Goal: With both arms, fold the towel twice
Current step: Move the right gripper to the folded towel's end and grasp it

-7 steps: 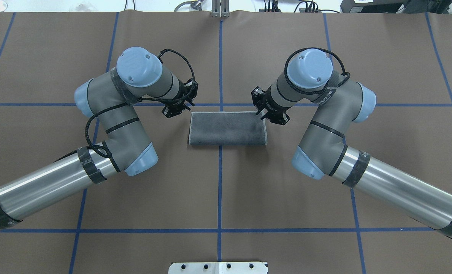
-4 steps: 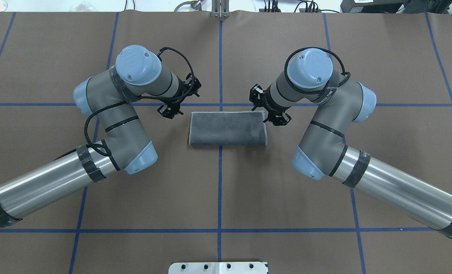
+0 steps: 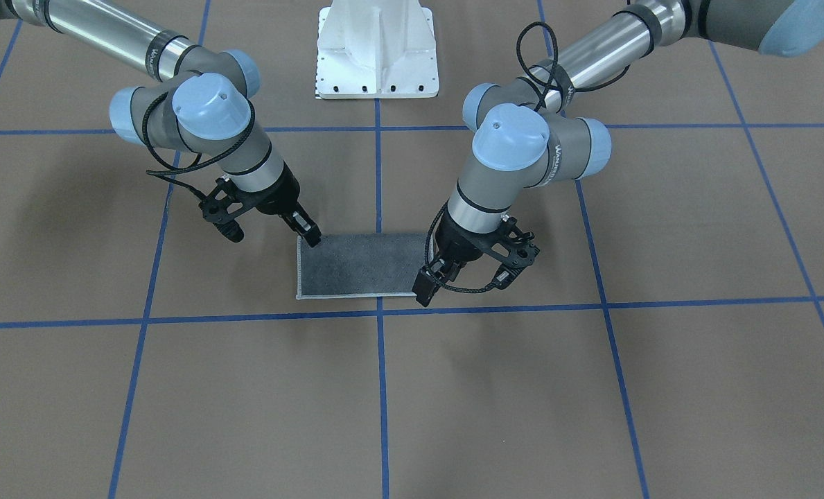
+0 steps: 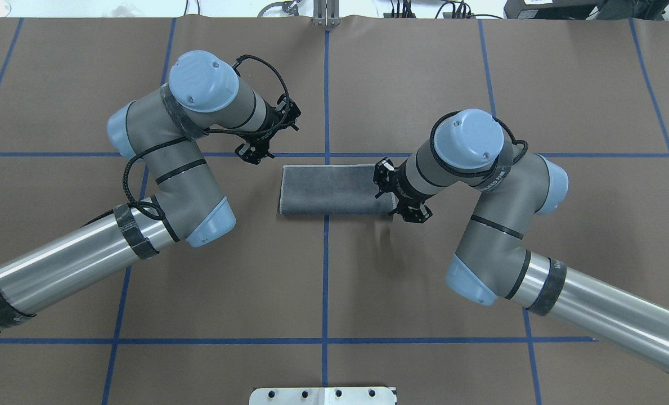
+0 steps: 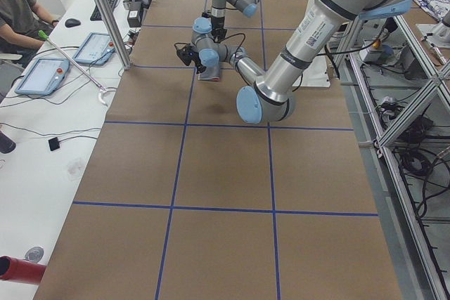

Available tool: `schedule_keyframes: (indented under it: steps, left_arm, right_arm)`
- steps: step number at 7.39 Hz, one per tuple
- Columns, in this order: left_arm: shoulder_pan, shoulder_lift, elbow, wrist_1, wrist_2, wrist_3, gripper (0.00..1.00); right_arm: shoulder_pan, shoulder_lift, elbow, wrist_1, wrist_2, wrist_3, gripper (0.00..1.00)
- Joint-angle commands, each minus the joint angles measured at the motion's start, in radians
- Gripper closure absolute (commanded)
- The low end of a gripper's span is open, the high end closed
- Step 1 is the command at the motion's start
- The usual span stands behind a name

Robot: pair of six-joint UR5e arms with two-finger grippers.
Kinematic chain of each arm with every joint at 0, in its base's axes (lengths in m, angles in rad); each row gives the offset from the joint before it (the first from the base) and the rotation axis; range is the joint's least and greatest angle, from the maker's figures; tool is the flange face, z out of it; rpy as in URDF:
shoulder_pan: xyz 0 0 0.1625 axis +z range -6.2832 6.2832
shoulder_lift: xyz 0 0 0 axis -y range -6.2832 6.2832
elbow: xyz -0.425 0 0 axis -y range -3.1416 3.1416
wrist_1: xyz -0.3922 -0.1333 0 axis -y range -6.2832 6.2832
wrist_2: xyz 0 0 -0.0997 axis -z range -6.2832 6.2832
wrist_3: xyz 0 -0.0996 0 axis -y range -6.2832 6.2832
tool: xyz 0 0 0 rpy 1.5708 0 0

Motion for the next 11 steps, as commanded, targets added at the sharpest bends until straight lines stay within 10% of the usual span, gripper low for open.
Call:
schedule_keyframes:
  steps: [1,11]
  left_arm:
    - [0.0,0.001,0.001,0.0,0.0,0.003,0.2]
    - [0.0,-0.001,0.001,0.0,-0.002,-0.003,0.2]
  right_arm:
    - [-0.018,-0.007,-0.002,0.001,-0.035,0.076,0.52]
    - [-0.052,-0.008,-0.007,0.001,-0.137,0.165,0.51]
